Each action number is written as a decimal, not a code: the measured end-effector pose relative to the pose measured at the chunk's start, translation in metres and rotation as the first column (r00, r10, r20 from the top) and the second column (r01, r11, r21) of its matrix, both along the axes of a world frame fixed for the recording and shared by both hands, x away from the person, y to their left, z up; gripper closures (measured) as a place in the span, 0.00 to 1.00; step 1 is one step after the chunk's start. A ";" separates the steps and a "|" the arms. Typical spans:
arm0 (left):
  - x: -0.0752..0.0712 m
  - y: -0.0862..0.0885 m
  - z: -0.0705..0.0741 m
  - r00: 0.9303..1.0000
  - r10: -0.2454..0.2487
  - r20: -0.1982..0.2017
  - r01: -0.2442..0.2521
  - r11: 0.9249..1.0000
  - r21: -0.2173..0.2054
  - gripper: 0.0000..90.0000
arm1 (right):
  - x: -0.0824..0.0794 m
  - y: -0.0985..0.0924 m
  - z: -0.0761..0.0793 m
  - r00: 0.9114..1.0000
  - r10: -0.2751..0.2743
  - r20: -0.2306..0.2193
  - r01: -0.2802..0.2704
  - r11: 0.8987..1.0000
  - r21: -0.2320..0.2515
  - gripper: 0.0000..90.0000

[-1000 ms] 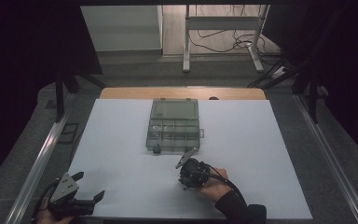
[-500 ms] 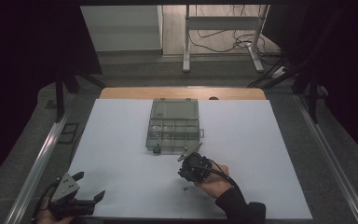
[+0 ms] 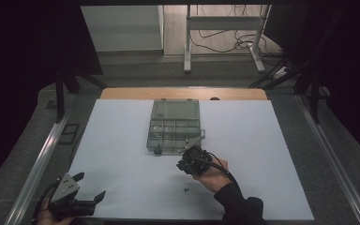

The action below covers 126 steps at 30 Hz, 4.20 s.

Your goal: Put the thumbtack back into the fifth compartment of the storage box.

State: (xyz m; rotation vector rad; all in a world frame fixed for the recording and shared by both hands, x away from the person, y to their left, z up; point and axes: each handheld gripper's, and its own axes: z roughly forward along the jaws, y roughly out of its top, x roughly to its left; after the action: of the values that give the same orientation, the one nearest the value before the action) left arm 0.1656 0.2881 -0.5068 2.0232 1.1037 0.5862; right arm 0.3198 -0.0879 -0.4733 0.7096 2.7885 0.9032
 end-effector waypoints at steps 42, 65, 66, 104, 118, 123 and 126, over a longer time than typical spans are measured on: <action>0.000 0.000 0.000 1.000 -0.008 0.005 0.008 1.000 -0.003 0.03 | 0.053 0.047 0.007 0.998 -0.057 0.038 0.054 0.995 0.078 0.92; -0.001 0.000 0.000 1.000 -0.019 0.009 0.019 1.000 0.005 0.03 | 0.075 0.084 0.002 0.997 -0.054 0.063 0.050 0.996 0.073 0.92; -0.001 0.000 0.000 1.000 -0.019 0.010 0.019 1.000 0.005 0.03 | 0.076 0.086 0.001 0.996 -0.052 0.065 0.048 0.996 0.070 0.92; -0.001 -0.002 0.000 1.000 -0.022 0.010 0.022 1.000 0.013 0.03 | 0.042 0.061 -0.002 0.998 0.014 0.058 -0.014 1.000 -0.002 0.53; 0.000 -0.002 0.000 1.000 -0.021 0.007 0.021 1.000 0.012 0.03 | 0.016 0.042 -0.004 0.995 0.043 0.093 -0.044 0.999 0.005 0.40; -0.001 -0.002 0.000 1.000 -0.021 0.008 0.021 1.000 0.012 0.03 | 0.014 0.034 -0.004 0.996 0.029 0.080 -0.030 0.999 0.011 0.34; -0.001 -0.002 0.000 1.000 -0.022 0.009 0.022 1.000 0.012 0.03 | 0.012 0.029 -0.005 0.998 0.016 0.065 -0.017 1.000 0.013 0.30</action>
State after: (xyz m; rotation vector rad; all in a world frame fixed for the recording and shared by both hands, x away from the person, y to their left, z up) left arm 0.1649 0.2865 -0.5069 2.0380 1.0739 0.5919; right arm 0.3323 -0.0587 -0.4783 0.6484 2.7385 0.9312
